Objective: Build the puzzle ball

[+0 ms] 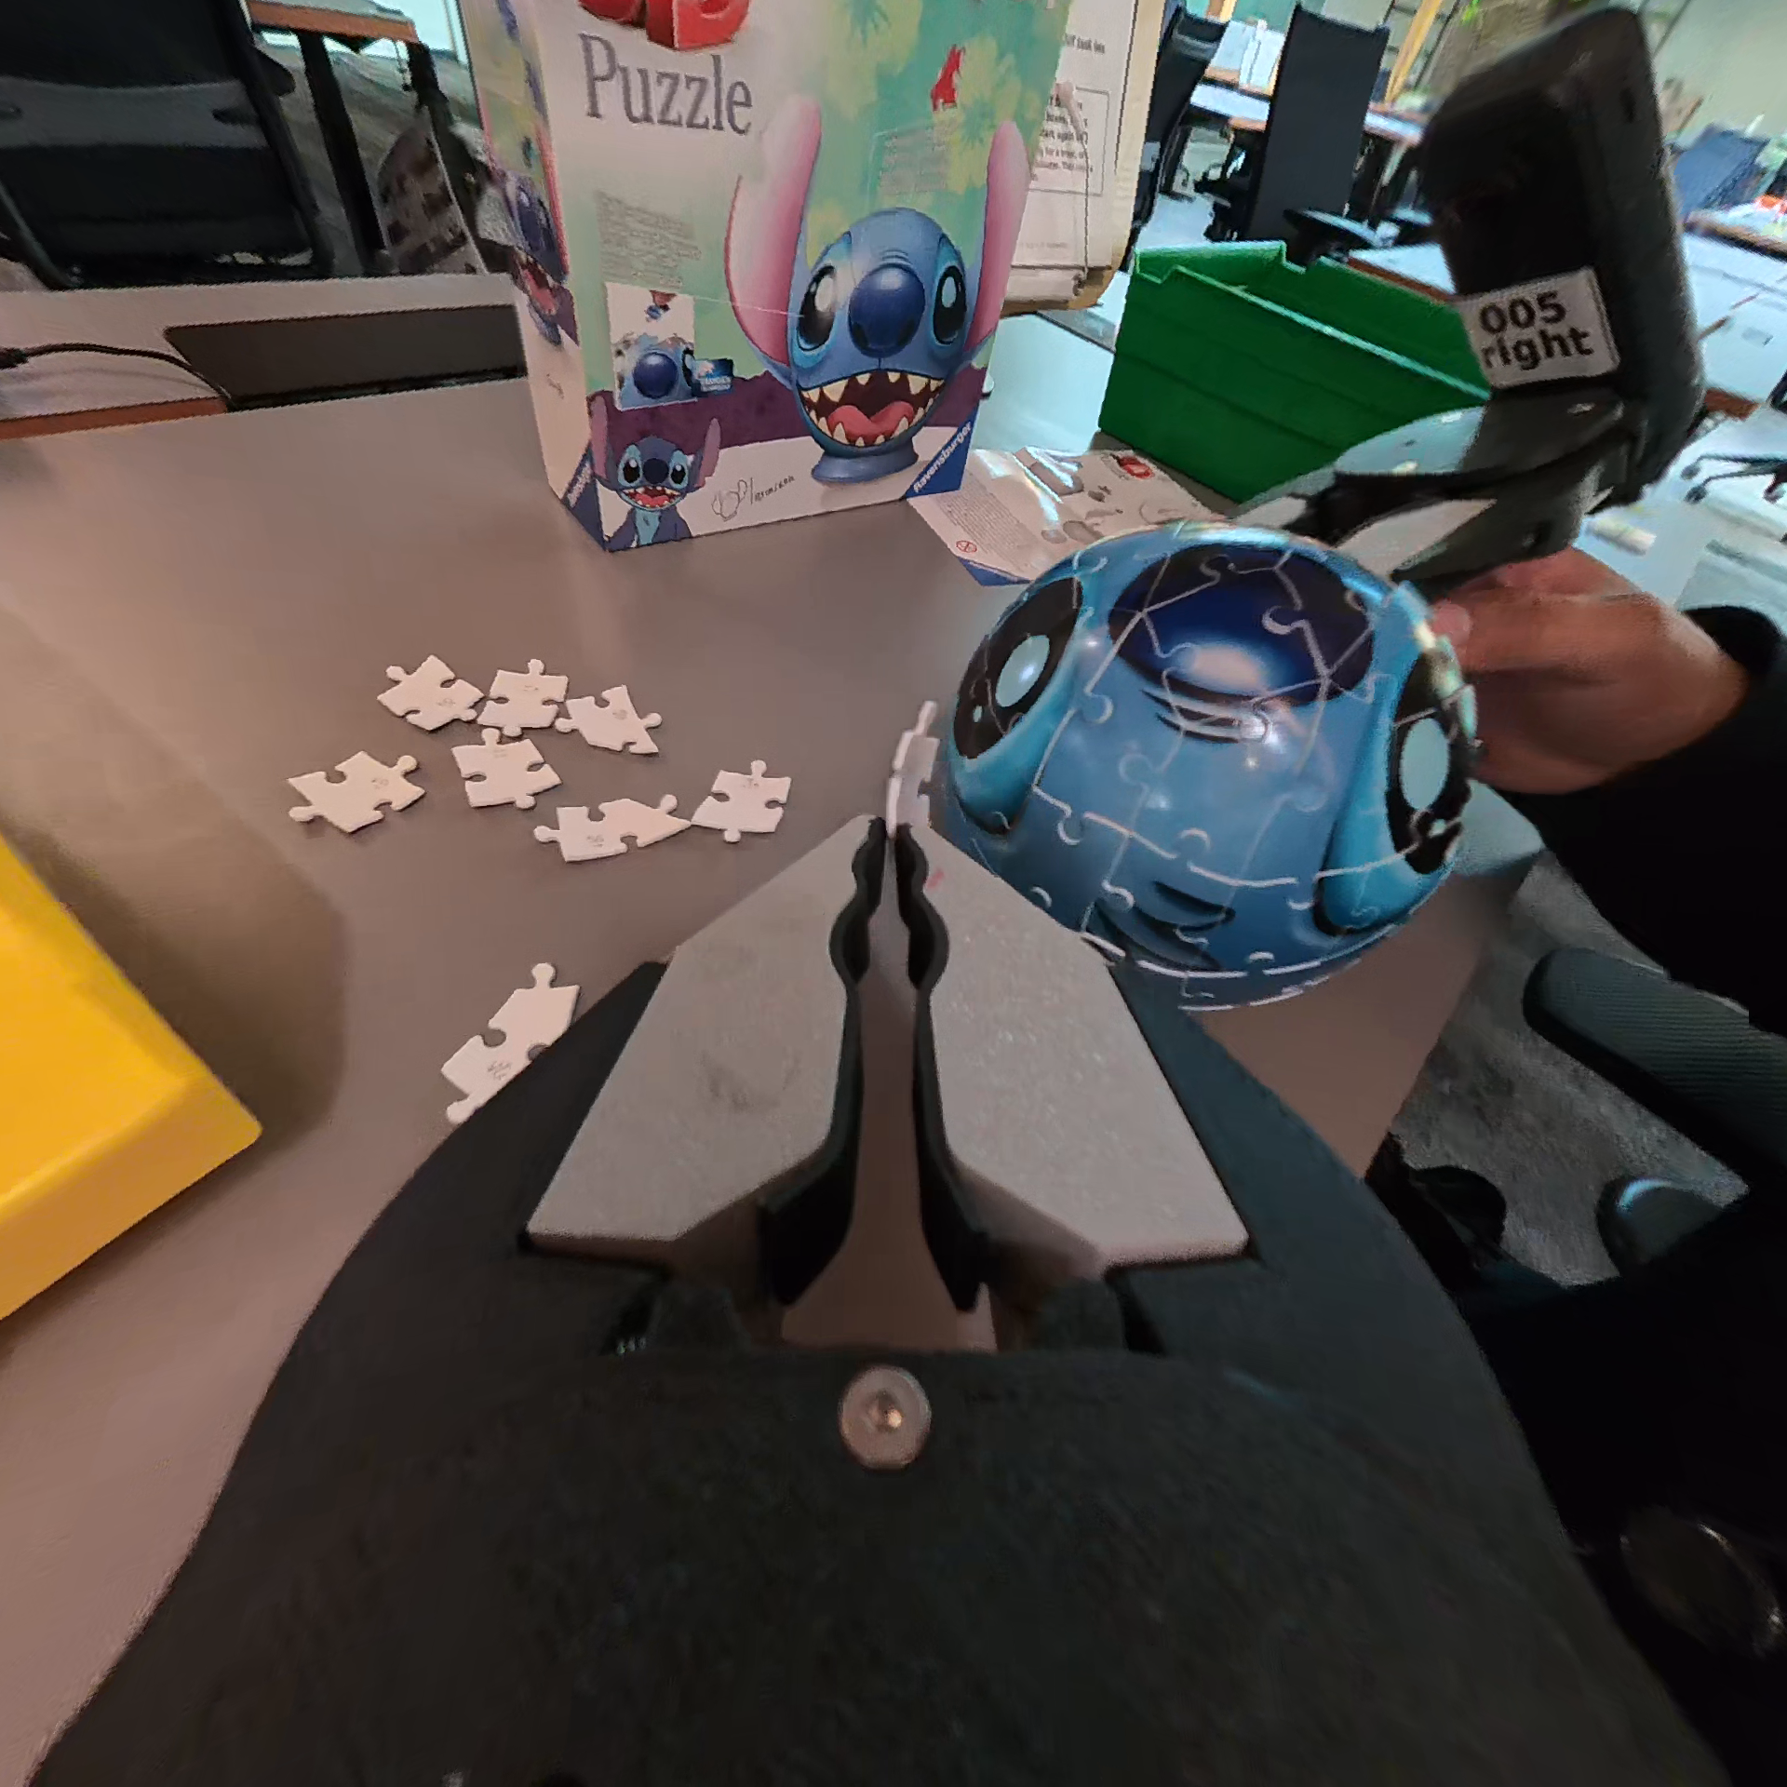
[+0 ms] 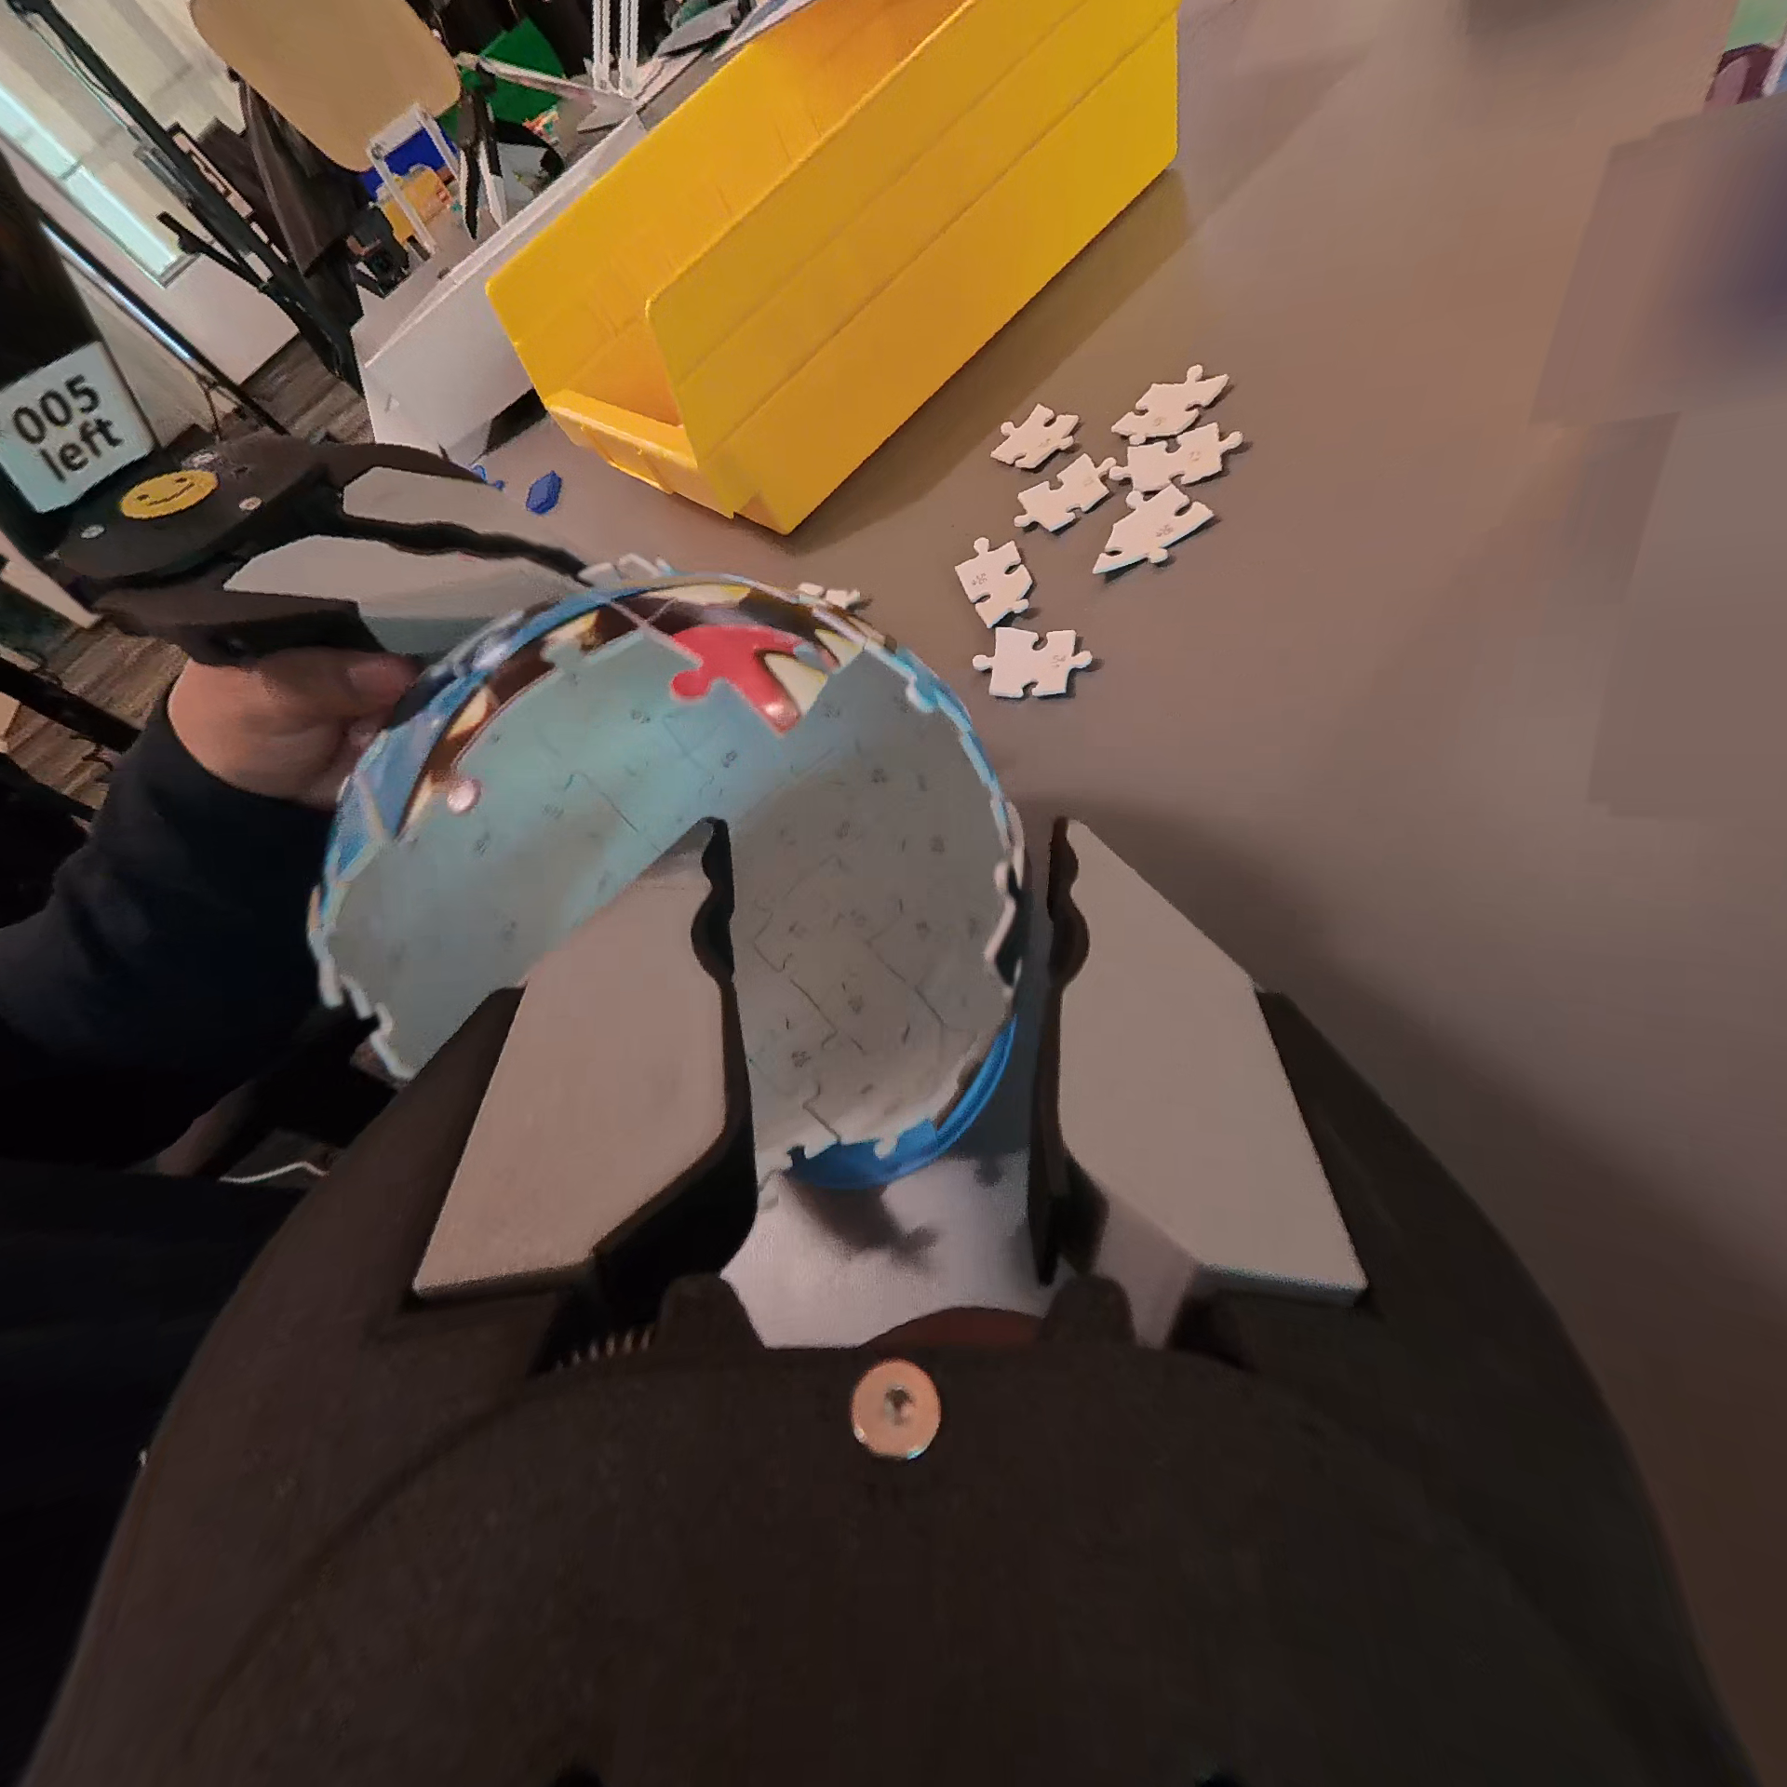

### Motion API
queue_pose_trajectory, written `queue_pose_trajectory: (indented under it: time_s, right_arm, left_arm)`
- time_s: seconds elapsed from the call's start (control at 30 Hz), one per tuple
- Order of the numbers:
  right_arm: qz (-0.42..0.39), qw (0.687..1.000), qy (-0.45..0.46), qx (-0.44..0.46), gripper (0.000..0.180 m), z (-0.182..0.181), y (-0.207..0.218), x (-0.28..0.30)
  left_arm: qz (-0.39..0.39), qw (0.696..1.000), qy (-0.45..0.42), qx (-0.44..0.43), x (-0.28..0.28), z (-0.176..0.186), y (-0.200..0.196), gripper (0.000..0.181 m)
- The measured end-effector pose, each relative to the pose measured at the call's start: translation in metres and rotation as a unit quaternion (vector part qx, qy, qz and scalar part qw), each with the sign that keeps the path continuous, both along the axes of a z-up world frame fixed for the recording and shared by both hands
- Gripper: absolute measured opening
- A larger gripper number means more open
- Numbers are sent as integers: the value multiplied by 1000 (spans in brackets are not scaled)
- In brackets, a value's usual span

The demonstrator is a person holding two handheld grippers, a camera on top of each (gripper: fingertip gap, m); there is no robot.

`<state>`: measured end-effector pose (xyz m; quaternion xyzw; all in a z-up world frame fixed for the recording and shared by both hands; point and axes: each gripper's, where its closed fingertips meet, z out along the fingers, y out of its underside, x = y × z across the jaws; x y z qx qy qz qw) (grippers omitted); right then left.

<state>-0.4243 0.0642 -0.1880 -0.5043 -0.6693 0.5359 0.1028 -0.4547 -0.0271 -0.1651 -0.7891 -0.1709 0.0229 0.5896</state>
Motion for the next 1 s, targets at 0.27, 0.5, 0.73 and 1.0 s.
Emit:
queue_pose_trajectory:
  time_s: [0.27,0.5,0.73,1.0]
  right_arm:
    - [-33,998,48,-2,64,22,34,42]
    - [-75,994,76,37,56,36,67,83]
    - [-31,995,98,18,48,61,31,103]
    - [112,987,114,-7,45,79,-60,118]
  left_arm:
    - [-36,996,-24,79,17,31,-17,0]
    - [-134,977,-98,135,80,46,-20,0]
    - [-179,964,-108,167,113,68,-19,0]
    - [-184,959,-126,173,134,64,-11,0]
